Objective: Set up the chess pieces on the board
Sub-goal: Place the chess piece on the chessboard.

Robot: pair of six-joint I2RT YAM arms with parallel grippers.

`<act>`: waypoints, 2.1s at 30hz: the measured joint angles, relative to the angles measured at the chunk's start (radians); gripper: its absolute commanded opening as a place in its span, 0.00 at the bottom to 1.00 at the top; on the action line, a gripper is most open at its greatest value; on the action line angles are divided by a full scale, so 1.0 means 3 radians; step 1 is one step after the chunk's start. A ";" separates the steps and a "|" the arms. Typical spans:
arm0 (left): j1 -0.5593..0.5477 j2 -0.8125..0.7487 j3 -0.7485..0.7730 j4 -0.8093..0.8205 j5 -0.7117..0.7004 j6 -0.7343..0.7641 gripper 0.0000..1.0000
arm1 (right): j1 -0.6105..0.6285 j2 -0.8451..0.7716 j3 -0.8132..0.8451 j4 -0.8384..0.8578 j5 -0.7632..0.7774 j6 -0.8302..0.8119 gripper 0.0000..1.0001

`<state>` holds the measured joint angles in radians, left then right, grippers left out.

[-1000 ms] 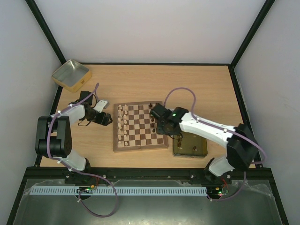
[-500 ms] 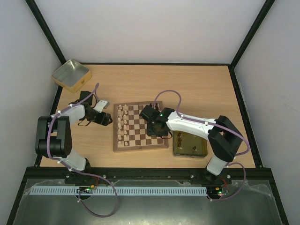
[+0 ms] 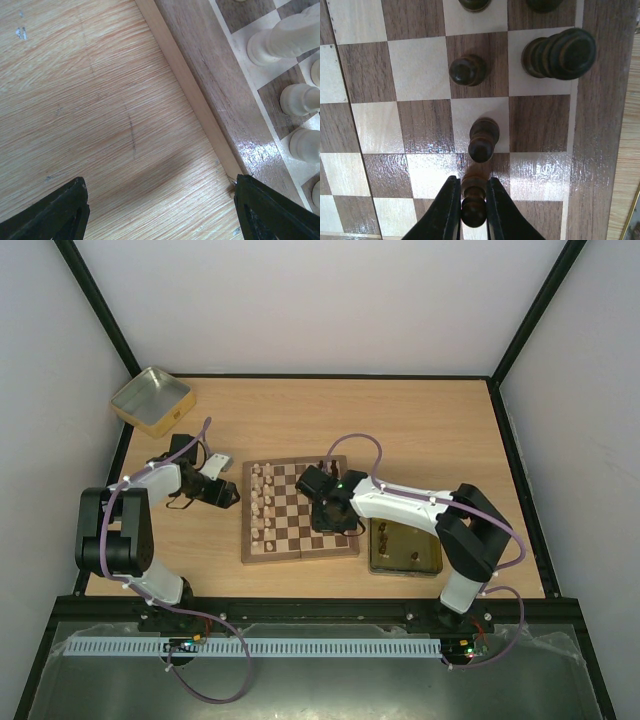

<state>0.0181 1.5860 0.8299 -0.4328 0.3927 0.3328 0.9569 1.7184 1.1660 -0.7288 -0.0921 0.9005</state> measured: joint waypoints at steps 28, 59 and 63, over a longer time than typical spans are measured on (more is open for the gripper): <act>0.0000 0.0034 0.0000 -0.0001 0.0015 0.0000 0.80 | 0.0000 0.0062 0.0107 -0.0092 0.0018 -0.0071 0.14; 0.0000 0.0034 0.0000 -0.0001 0.0014 0.0000 0.80 | 0.0000 0.0056 0.0031 -0.0086 0.0015 -0.0070 0.20; 0.0000 0.0034 0.0000 -0.0001 0.0014 0.0000 0.80 | 0.0000 0.0055 0.0032 -0.0081 -0.0001 -0.0070 0.20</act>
<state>0.0181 1.5963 0.8299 -0.4332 0.3969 0.3328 0.9569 1.7348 1.1755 -0.7532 -0.0925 0.8795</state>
